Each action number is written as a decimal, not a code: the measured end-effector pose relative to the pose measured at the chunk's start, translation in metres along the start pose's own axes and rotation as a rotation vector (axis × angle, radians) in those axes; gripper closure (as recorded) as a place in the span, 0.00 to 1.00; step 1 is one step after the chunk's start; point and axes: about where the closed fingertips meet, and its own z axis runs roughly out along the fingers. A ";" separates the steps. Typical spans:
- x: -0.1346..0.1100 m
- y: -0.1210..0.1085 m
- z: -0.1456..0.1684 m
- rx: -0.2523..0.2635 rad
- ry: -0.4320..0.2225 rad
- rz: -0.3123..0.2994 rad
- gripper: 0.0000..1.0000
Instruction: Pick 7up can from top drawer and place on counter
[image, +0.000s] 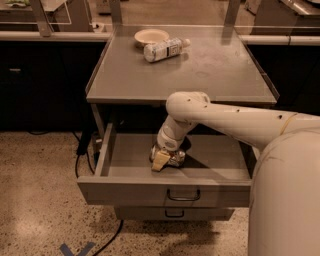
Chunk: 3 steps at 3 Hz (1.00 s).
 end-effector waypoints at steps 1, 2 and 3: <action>0.000 0.000 0.000 0.000 0.000 0.000 0.63; 0.000 0.000 0.000 0.000 0.000 0.000 0.87; 0.000 0.000 0.000 0.000 0.000 0.000 1.00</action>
Offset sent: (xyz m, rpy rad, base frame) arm 0.0000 0.0000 0.0000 0.0000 0.0000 0.0000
